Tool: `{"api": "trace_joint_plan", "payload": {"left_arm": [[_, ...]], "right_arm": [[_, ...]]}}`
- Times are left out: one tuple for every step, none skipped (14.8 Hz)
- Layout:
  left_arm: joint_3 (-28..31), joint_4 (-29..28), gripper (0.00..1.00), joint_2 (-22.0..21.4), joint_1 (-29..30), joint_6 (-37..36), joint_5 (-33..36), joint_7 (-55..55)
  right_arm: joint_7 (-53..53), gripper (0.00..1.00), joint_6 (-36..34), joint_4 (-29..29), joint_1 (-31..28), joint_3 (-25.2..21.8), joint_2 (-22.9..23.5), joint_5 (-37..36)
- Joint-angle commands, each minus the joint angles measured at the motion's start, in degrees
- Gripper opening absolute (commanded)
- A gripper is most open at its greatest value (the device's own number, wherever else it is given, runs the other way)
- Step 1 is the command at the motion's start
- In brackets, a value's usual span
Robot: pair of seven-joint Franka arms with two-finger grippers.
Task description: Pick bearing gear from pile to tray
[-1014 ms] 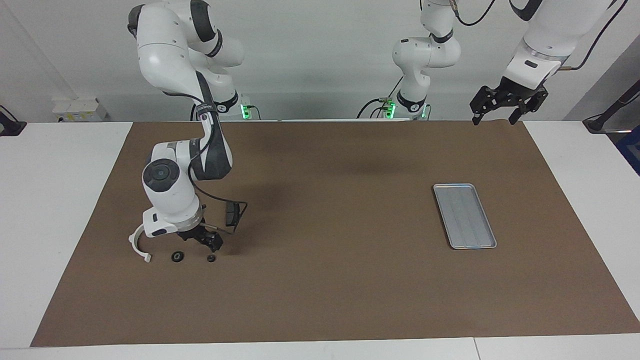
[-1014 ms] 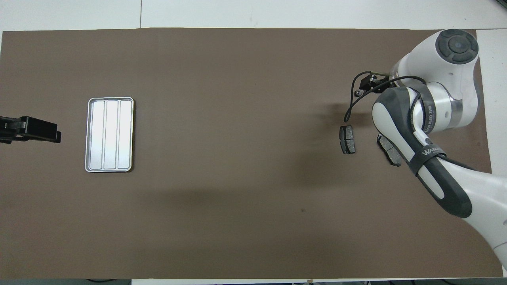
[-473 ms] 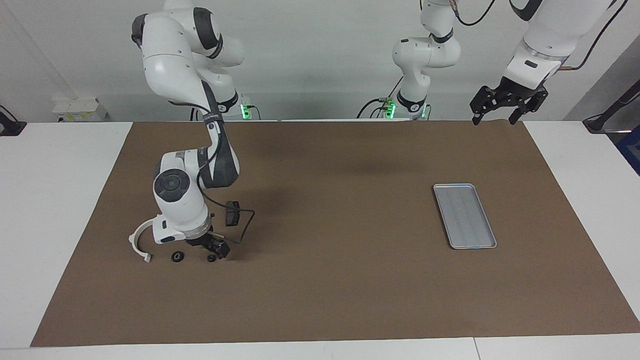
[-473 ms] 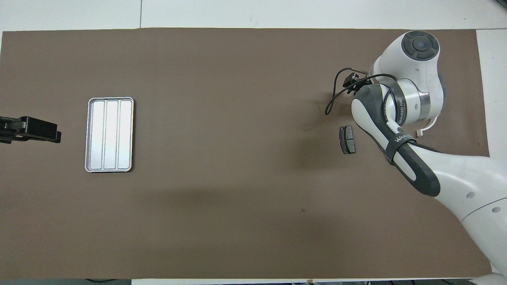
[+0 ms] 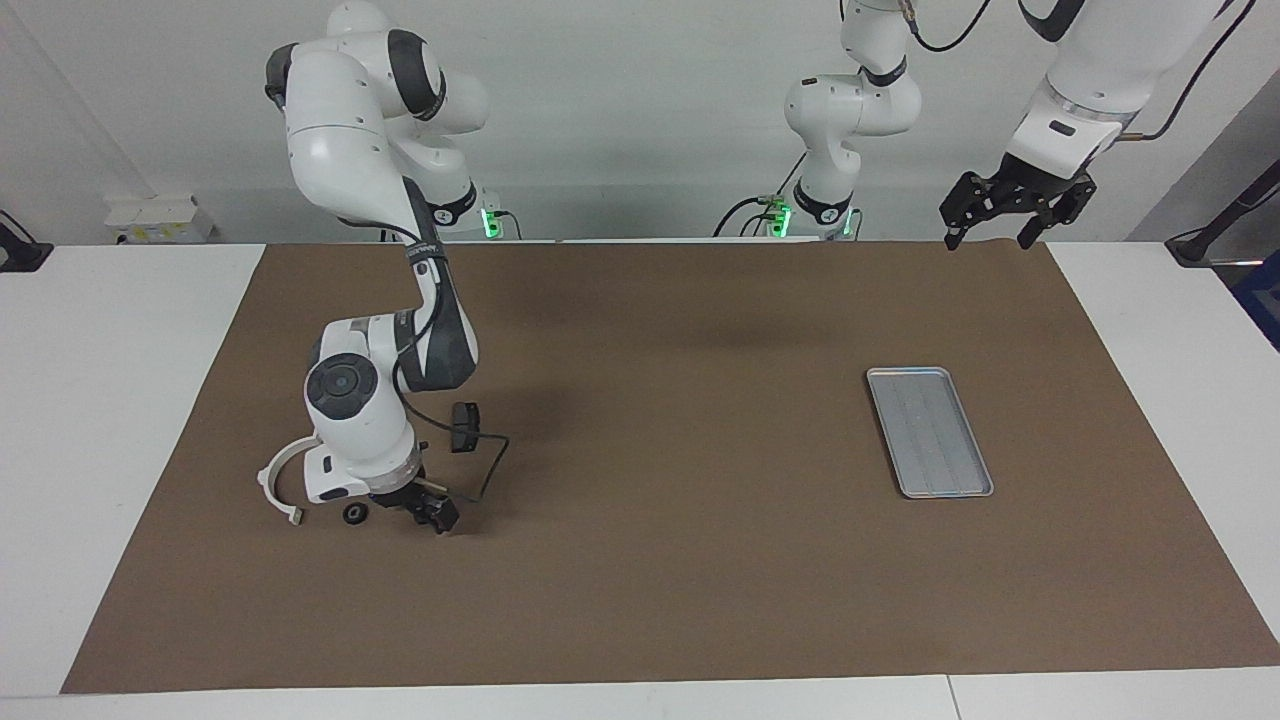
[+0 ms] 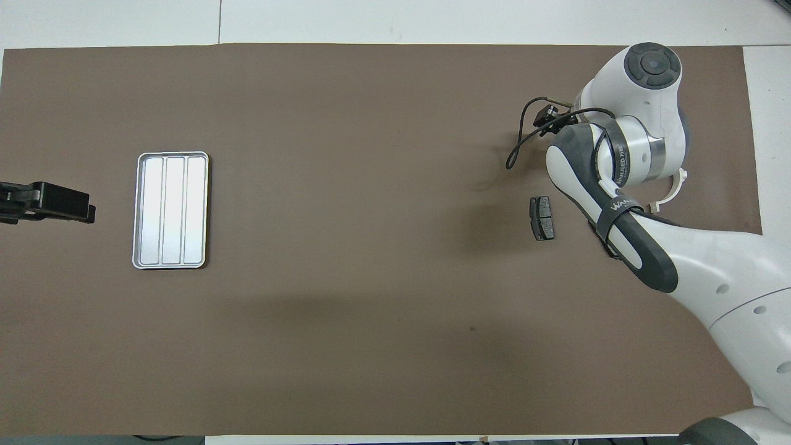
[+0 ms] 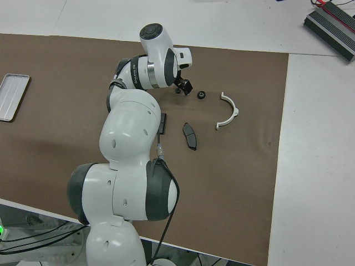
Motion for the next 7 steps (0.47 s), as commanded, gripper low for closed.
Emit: {"api": "trace_joint_plan", "payload": {"left_arm": [[0.73, -0.33, 1.00, -0.38, -0.64, -0.60, -0.73, -0.10], [0.73, -0.33, 1.00, -0.38, -0.64, -0.60, -0.73, -0.10], [0.73, -0.33, 1.00, -0.38, -0.64, -0.60, -0.73, -0.10], [0.73, -0.33, 1.00, -0.38, -0.64, -0.60, -0.73, -0.10], [0.73, -0.33, 1.00, -0.38, -0.64, -0.60, -0.73, -0.10], [0.73, -0.33, 1.00, -0.38, -0.64, -0.60, -0.73, -0.10], [0.73, -0.33, 1.00, -0.38, -0.64, -0.60, -0.73, -0.10]], "right_arm": [[1.65, 0.98, 0.59, 1.16, -0.34, 0.48, 0.93, -1.49], [1.73, 0.98, 0.59, 0.81, -0.35, 0.57, 0.85, -1.40], [1.74, 0.97, 0.59, 0.72, -0.26, 0.57, 0.85, -1.40], [2.08, 0.97, 0.68, 0.54, -0.17, 0.48, 0.76, -1.40], [2.61, 0.97, 0.68, 0.46, -0.17, 0.57, 0.76, -1.40], [2.88, 0.97, 0.68, 0.37, 0.00, 0.57, 0.76, -1.40], [2.88, 0.97, 0.68, 0.37, 0.01, 0.57, 0.76, -1.49]]}}
